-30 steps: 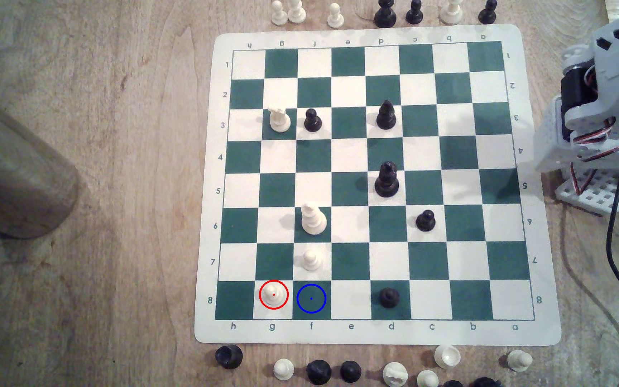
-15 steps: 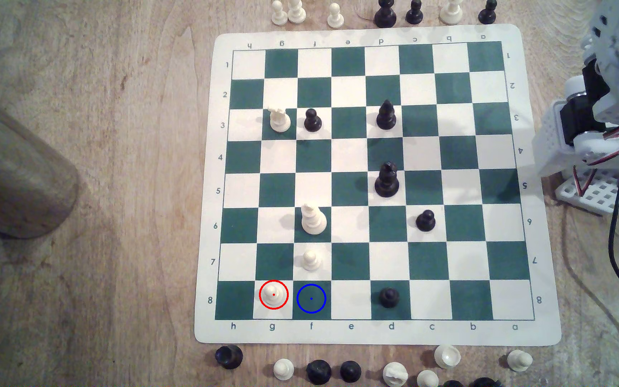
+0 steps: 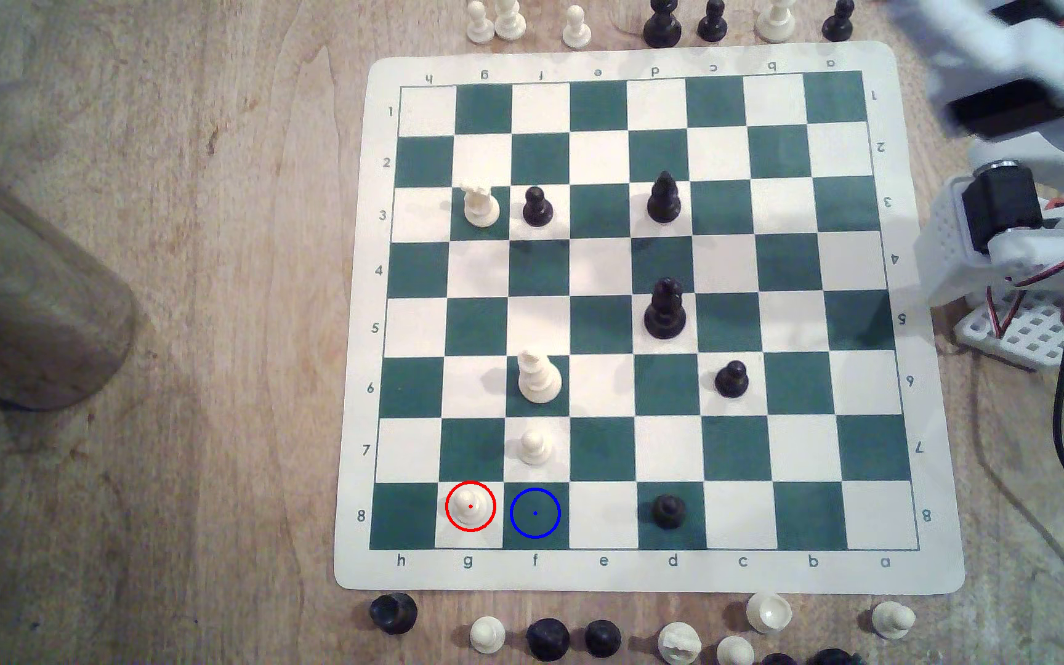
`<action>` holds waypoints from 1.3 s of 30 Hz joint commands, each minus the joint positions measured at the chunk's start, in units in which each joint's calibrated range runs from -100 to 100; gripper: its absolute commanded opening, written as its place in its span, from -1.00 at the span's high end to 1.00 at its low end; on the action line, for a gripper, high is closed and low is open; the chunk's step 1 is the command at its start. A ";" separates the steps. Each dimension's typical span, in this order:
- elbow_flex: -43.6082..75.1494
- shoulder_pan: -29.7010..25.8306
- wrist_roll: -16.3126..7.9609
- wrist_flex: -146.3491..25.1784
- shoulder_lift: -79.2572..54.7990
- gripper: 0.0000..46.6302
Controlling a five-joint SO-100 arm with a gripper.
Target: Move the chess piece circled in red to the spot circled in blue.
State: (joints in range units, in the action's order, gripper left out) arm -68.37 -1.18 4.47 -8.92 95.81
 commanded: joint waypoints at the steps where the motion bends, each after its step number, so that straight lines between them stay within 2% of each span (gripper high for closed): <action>1: 14.33 0.36 -0.20 -31.04 -0.06 0.92; 10: 17.87 -6.99 0.54 -49.39 -2.35 0.81; 13: 16.78 -7.78 0.78 -50.70 -4.81 0.79; 17: 15.69 -12.94 0.49 -52.83 -8.63 0.68; 18: 15.51 -15.60 -0.39 -52.50 -10.16 0.62; 21: 16.60 -17.94 -2.20 -50.78 -14.66 0.53; 27: 24.31 -18.80 -7.52 -49.22 -27.64 0.24; 30: 27.39 -18.65 -8.30 -49.06 -31.63 0.14; 31: 29.84 -18.49 -9.23 -48.82 -35.11 0.12; 39: 41.26 -18.96 -10.45 -47.59 -48.53 0.14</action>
State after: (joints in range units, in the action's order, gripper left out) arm -37.55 -19.84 -5.74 -58.01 53.67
